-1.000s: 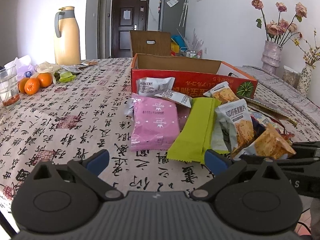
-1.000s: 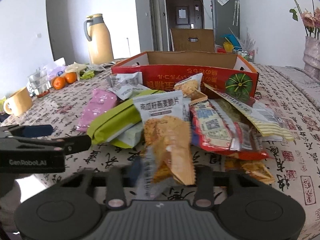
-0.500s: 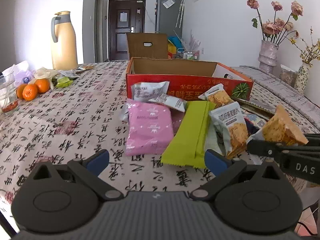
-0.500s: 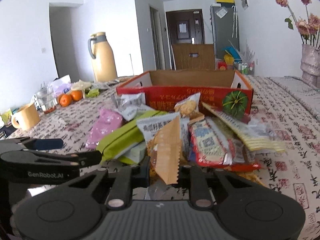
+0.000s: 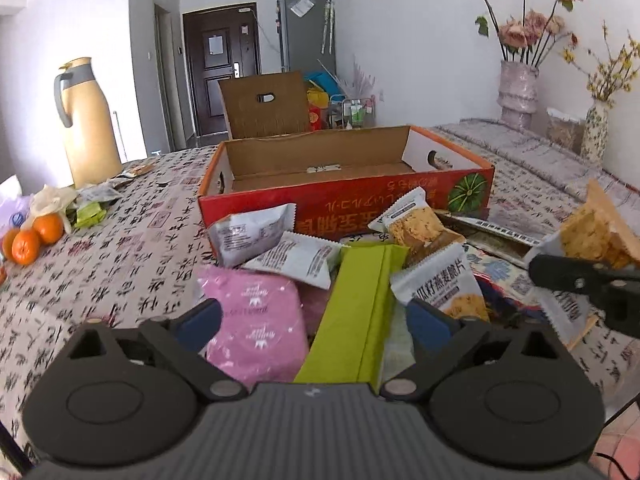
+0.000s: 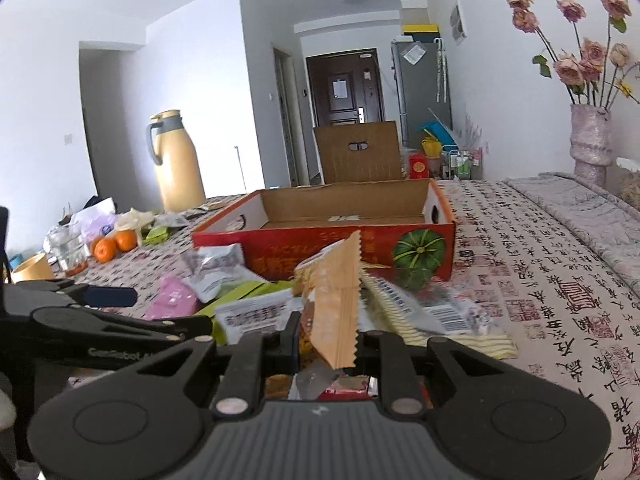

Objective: Organize snacks
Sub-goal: 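Grasp the lime-green bar with the left tool while the right tool holds the cookie packet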

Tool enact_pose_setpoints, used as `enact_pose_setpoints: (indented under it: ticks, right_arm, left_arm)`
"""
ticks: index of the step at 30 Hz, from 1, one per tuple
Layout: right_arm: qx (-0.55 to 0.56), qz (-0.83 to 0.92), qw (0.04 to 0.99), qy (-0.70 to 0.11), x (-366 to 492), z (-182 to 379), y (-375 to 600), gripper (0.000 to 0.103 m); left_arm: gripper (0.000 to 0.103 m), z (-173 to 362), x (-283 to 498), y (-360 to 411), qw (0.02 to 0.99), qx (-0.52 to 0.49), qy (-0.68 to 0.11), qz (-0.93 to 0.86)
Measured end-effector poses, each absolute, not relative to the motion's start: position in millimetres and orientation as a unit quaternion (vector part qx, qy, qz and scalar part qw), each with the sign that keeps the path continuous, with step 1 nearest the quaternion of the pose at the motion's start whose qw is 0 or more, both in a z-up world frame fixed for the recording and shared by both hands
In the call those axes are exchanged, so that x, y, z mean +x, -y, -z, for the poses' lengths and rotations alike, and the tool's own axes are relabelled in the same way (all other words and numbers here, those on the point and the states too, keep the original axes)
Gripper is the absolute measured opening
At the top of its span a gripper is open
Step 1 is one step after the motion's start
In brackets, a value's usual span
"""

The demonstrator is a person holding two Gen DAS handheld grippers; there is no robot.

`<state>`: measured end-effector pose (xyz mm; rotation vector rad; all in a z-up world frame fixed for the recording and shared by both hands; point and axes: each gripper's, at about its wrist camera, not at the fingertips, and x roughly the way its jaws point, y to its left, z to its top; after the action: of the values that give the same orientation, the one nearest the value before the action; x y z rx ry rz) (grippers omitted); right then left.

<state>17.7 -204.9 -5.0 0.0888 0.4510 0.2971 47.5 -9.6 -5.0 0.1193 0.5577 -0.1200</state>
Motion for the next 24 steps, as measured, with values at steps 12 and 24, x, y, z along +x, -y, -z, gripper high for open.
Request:
enact_pose_setpoints:
  ticks: [12,24]
  right_arm:
    - [0.064,-0.147,0.961,-0.225,36,12,223,0.018]
    - [0.07,-0.162,0.958,-0.227,42,12,222,0.018]
  left_arm:
    - [0.055,17,75,29,0.935,0.081,-0.323,0.121]
    - [0.037,13,82,25,0.934,0.056,-0.329,0.128]
